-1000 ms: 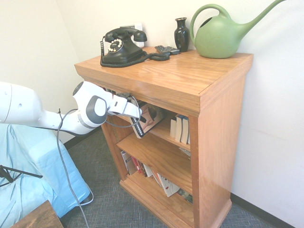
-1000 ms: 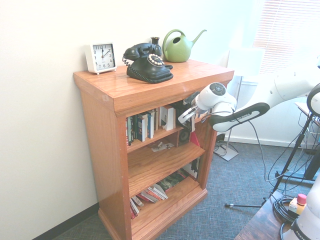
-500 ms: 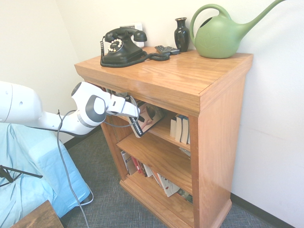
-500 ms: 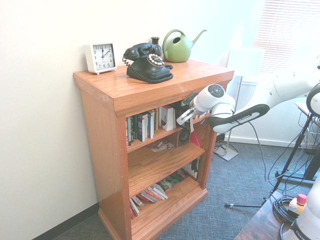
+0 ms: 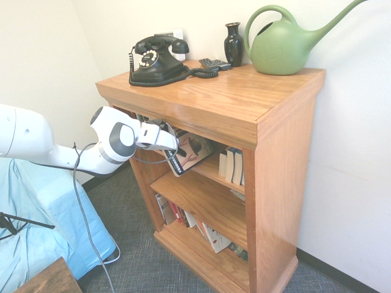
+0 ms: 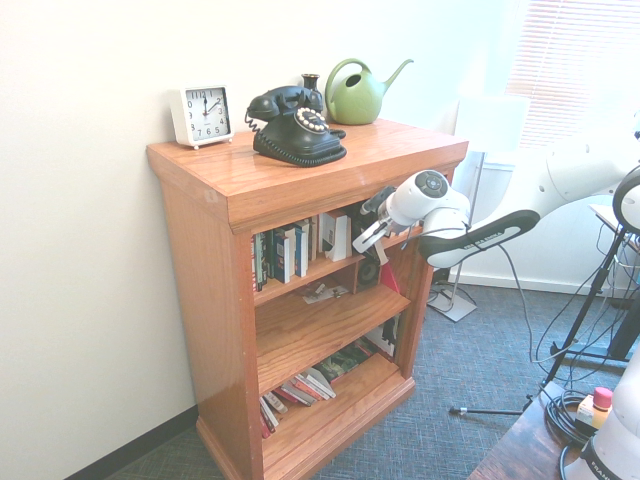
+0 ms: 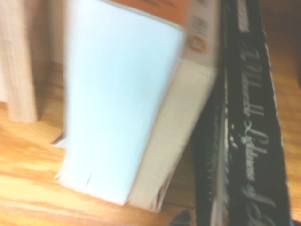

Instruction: Organize the shelf

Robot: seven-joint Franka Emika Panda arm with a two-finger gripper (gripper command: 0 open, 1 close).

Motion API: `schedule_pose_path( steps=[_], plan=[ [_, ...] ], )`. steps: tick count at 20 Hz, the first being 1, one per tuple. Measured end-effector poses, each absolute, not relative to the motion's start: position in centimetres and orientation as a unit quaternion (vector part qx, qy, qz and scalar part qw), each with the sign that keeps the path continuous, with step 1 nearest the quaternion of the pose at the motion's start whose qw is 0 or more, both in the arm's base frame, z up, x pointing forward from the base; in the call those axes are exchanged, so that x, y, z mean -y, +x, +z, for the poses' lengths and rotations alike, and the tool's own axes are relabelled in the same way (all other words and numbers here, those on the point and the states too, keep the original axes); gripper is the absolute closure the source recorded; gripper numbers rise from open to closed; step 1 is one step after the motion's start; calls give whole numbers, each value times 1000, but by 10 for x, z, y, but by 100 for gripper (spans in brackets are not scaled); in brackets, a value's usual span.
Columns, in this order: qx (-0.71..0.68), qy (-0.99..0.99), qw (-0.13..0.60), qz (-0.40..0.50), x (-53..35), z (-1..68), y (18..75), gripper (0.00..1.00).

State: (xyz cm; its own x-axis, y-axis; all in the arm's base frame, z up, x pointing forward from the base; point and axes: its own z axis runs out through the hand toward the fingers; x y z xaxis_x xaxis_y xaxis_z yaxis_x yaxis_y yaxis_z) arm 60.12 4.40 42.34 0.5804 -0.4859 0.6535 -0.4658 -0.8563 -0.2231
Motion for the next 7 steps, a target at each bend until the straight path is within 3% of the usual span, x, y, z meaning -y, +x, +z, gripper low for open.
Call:
schedule_pose_path(
  steps=[7],
  plan=[
    [-263, -892, 20, -368, -35, 417, 546, 0]
  ],
)
